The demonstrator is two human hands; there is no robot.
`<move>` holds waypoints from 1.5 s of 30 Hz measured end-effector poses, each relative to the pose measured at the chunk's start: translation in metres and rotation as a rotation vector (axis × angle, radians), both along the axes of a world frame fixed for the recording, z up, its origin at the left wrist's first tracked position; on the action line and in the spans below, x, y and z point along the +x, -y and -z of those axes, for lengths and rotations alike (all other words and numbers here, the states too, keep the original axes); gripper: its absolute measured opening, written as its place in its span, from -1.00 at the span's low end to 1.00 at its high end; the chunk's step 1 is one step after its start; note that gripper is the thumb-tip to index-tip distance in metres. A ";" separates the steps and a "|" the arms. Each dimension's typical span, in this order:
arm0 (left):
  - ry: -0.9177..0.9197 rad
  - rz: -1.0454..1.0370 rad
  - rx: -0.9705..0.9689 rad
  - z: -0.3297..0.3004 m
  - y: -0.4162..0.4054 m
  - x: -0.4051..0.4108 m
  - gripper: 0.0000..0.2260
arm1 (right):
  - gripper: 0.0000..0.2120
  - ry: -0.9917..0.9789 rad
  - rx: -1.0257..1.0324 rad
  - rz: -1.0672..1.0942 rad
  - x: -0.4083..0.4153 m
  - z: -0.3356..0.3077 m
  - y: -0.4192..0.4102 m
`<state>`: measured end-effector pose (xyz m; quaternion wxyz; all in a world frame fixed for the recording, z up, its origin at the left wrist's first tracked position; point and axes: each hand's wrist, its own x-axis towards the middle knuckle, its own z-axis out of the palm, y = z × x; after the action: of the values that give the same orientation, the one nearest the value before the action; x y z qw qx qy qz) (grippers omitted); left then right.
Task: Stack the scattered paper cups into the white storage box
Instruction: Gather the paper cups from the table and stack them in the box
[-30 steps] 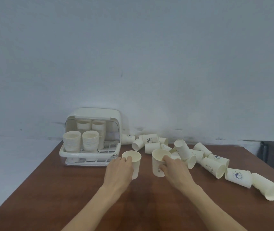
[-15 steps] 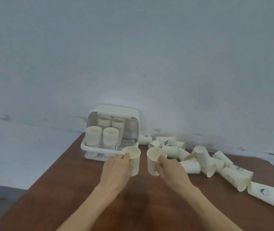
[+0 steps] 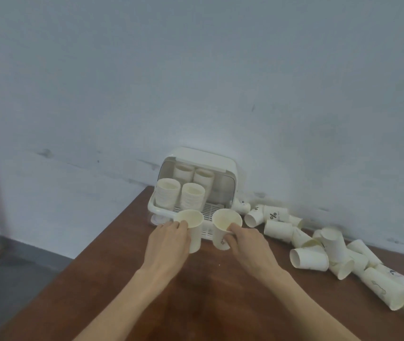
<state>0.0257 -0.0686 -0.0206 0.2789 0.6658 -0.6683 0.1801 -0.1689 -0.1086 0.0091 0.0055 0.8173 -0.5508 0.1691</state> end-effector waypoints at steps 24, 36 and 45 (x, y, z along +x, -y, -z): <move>-0.033 -0.032 -0.001 0.004 0.019 0.054 -0.74 | -0.78 0.141 -0.019 -0.001 0.101 -0.028 0.124; 0.055 0.001 -0.044 -0.008 0.042 0.054 -0.74 | -0.86 -0.158 0.129 -0.026 0.105 0.004 0.138; 0.072 -0.096 -0.221 -0.076 0.073 0.063 -0.79 | -0.89 -0.139 0.133 -0.036 0.110 0.011 0.133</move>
<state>0.0885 -0.1416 0.0550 0.3172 0.6555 -0.6212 0.2896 -0.0593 -0.2420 -0.0023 -0.0136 0.8355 -0.5441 0.0753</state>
